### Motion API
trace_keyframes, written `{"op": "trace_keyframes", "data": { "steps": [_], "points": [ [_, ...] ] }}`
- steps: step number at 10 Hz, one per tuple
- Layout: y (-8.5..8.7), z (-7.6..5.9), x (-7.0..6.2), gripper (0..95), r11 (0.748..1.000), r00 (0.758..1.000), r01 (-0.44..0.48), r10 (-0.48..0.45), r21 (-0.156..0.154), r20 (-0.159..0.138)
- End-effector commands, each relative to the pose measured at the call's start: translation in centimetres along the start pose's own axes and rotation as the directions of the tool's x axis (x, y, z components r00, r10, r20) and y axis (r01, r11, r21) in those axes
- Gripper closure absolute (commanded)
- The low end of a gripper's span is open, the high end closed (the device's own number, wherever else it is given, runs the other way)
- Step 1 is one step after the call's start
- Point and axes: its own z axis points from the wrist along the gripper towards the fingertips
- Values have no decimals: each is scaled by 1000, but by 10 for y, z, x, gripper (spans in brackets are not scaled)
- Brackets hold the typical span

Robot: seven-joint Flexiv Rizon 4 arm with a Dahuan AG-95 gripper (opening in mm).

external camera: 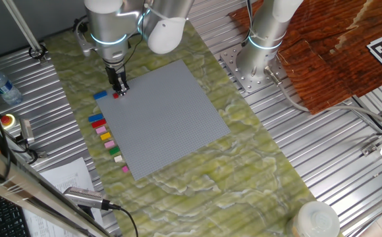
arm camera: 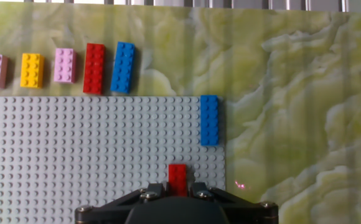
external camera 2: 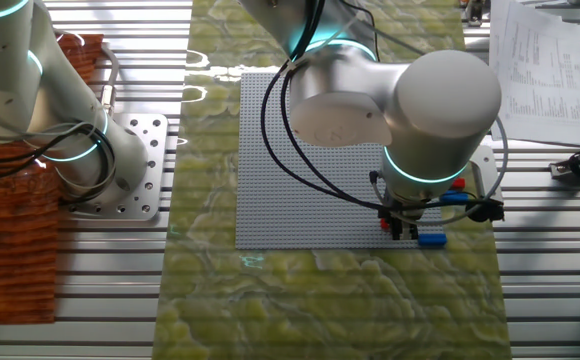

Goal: Stack small Lego blocks randomly, one at a time

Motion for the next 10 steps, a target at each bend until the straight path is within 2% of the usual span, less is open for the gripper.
{"op": "trace_keyframes", "data": {
  "steps": [1, 6, 9, 10],
  "points": [
    [1, 3, 0, 950, 1000, 1000, 1, -1, -2, -1],
    [3, 4, -1, 950, 1000, 1000, -2, 2, -4, -1],
    [4, 4, -1, 950, 1000, 1000, -6, 6, 14, -5],
    [1, 3, 0, 950, 1000, 1000, -6, 6, 10, -5]
  ]
}}
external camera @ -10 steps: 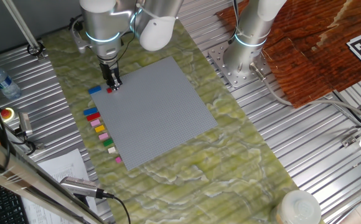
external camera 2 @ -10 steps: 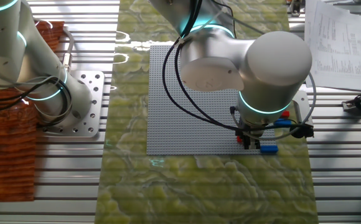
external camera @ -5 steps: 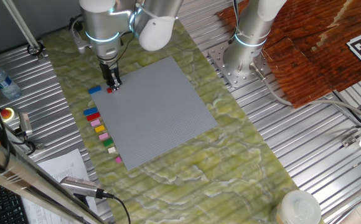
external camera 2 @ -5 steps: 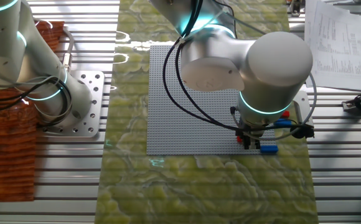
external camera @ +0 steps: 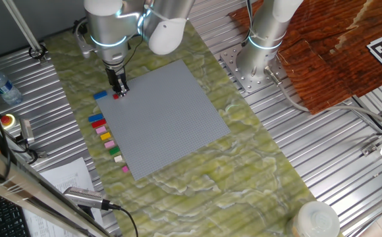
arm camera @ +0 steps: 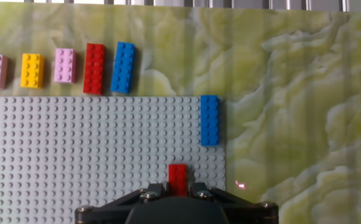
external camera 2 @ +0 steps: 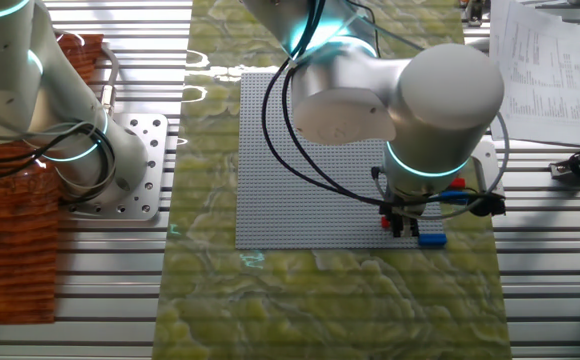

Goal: Stack small Lego blocks randomly, one at a time

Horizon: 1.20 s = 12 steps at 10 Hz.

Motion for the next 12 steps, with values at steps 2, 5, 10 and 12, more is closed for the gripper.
{"op": "trace_keyframes", "data": {
  "steps": [2, 5, 10, 12],
  "points": [
    [-2, 0, 1, 950, 1000, 1000, 0, 0, -25, 2],
    [-1, 4, 1, 950, 1000, 1000, -8, 7, -25, -11],
    [0, 14, 1, 950, 1000, 1000, -1, 1, 0, -2],
    [0, 12, 0, 950, 1000, 1000, 1, -1, -1, -3]
  ]
}}
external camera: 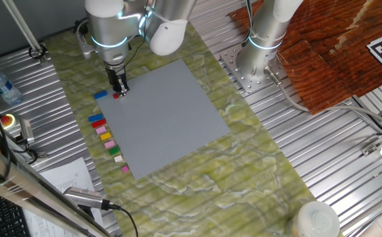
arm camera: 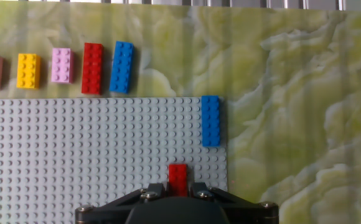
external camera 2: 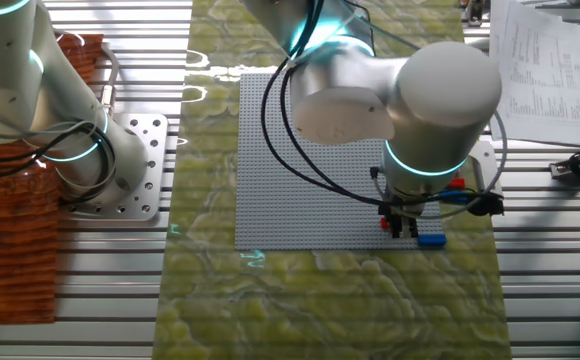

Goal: Stack small Lego blocks randomly, one at a time

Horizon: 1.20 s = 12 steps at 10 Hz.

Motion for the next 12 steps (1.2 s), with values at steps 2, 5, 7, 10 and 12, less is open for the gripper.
{"op": "trace_keyframes", "data": {
  "steps": [2, 5, 7, 10, 12],
  "points": [
    [0, 3, -1, 950, 1000, 1000, 1, -1, 0, -22],
    [-1, -7, -2, 760, 1000, 1000, 6, -6, -7, -21],
    [-1, -14, -2, 760, 1000, 1000, 15, -15, -9, -16],
    [-1, -17, 5, 950, 1000, 999, 17, -18, -13, -27],
    [-1, -16, 6, 950, 1000, 999, 19, -19, -12, -27]
  ]
}}
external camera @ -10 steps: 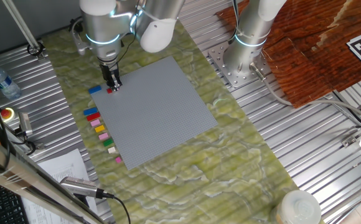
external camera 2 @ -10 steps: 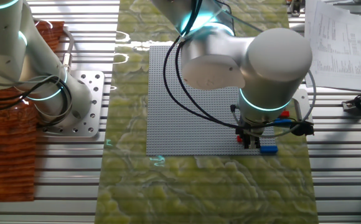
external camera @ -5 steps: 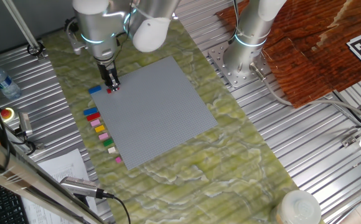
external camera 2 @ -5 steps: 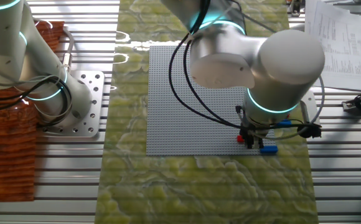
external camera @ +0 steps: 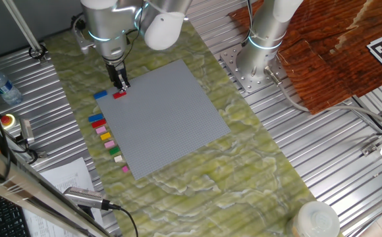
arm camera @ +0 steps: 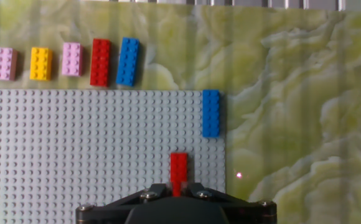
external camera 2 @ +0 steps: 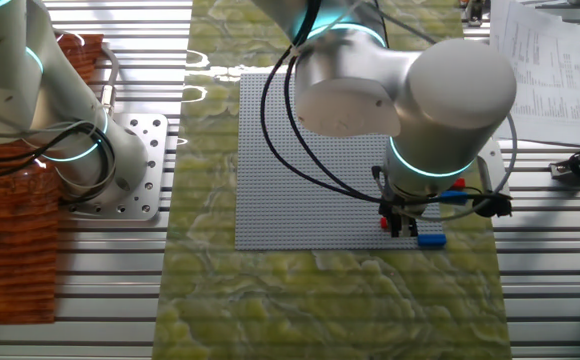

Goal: Stack small Lego blocks randomly, one at a time

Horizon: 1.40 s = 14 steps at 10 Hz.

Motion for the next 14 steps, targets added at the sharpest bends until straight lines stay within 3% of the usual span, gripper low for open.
{"op": "trace_keyframes", "data": {
  "steps": [1, 10, 13, 14],
  "points": [
    [0, 3, -1, 950, 1000, 1000, -3, 3, 3, 1],
    [1, 23, -1, 950, 1000, 1000, -7, 7, 8, 4],
    [0, 13, -3, 950, 1000, 1000, 3, -3, 7, -2],
    [0, -1, -3, 950, 1000, 1000, 19, -19, 4, -9]
  ]
}}
